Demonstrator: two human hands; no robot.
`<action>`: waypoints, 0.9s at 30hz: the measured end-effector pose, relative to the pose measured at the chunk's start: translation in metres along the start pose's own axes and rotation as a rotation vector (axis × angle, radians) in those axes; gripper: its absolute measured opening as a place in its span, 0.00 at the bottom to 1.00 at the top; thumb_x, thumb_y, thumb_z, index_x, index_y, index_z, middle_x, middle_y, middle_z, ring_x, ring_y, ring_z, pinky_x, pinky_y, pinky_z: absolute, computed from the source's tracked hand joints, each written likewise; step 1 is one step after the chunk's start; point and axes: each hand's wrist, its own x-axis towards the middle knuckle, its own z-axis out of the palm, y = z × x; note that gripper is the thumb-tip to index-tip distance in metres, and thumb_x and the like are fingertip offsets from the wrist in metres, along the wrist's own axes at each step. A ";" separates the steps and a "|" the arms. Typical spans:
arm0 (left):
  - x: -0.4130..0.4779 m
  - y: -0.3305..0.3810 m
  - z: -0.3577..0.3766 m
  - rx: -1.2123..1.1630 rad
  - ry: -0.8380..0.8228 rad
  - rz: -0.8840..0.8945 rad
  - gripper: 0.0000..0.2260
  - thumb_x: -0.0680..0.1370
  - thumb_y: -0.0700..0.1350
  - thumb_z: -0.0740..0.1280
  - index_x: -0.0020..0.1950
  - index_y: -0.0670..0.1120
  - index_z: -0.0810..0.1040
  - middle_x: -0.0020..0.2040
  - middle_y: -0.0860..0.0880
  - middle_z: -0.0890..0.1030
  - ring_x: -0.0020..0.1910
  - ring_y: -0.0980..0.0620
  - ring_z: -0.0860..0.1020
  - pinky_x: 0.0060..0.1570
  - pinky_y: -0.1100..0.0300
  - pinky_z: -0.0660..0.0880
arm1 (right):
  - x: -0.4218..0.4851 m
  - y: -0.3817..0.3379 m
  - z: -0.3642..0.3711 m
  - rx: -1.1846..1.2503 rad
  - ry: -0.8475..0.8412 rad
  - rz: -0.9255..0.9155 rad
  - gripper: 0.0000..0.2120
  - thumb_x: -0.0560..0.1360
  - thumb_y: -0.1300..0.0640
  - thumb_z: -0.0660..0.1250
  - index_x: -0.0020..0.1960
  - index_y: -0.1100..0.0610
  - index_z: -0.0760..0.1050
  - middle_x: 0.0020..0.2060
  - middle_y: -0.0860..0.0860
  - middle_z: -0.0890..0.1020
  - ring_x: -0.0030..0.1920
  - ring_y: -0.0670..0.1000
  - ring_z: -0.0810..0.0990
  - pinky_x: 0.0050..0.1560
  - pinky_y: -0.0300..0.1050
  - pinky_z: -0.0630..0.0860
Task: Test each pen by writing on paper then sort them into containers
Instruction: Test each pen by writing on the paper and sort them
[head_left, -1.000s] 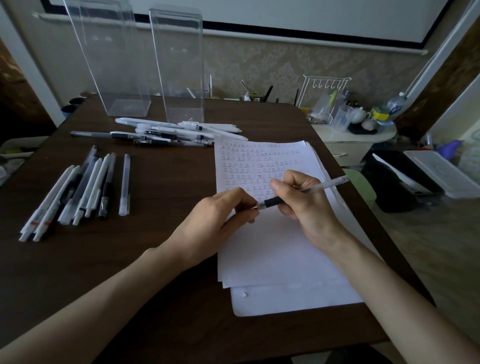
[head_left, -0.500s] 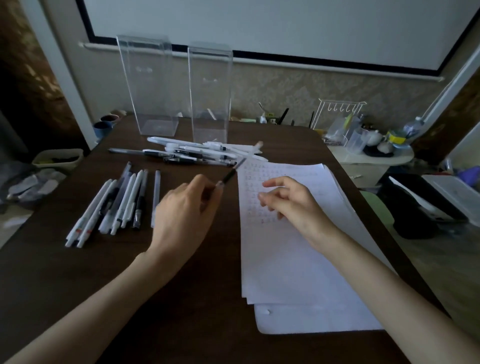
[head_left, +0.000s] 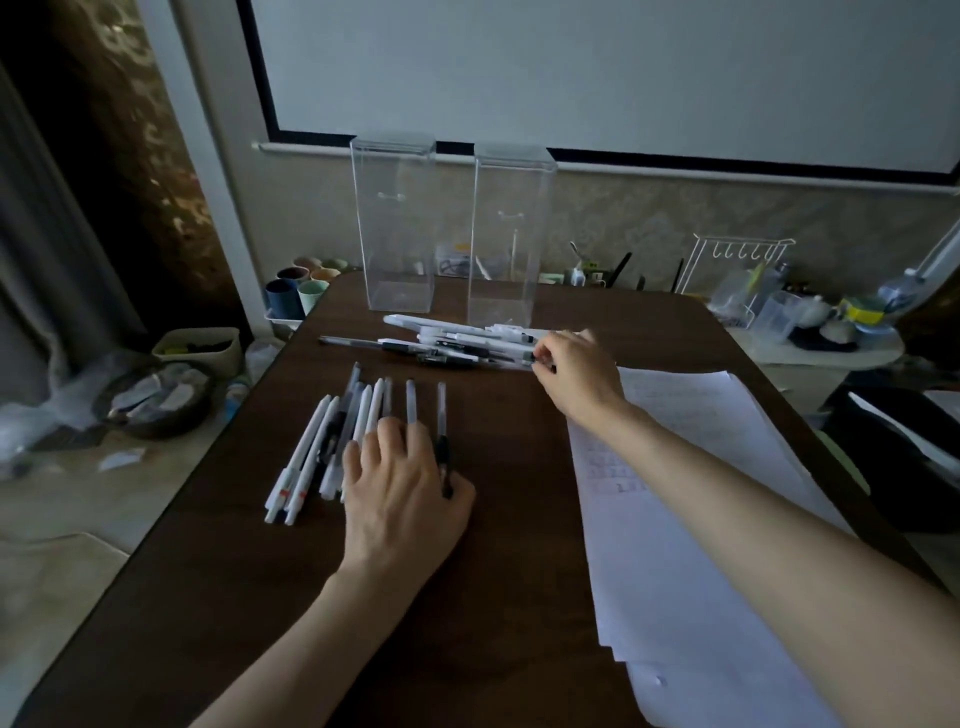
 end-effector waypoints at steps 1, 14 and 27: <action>0.001 0.000 0.000 -0.014 0.000 0.048 0.16 0.73 0.53 0.63 0.57 0.46 0.72 0.59 0.44 0.71 0.61 0.44 0.70 0.64 0.48 0.65 | 0.000 0.001 0.003 -0.068 -0.022 -0.013 0.08 0.78 0.56 0.62 0.54 0.57 0.75 0.55 0.52 0.78 0.58 0.55 0.70 0.55 0.48 0.68; 0.003 0.001 -0.001 0.012 -0.170 0.033 0.25 0.80 0.57 0.53 0.75 0.49 0.56 0.76 0.46 0.52 0.75 0.46 0.45 0.71 0.43 0.41 | -0.058 -0.002 -0.048 0.458 0.123 0.036 0.05 0.75 0.62 0.67 0.50 0.57 0.80 0.39 0.41 0.74 0.46 0.45 0.73 0.45 0.29 0.66; 0.009 0.089 0.021 -0.289 -0.051 0.577 0.20 0.77 0.56 0.53 0.53 0.45 0.79 0.47 0.49 0.81 0.47 0.47 0.78 0.48 0.54 0.74 | -0.158 0.078 -0.107 1.098 0.001 0.239 0.04 0.67 0.58 0.69 0.40 0.52 0.82 0.35 0.54 0.84 0.40 0.47 0.81 0.47 0.33 0.74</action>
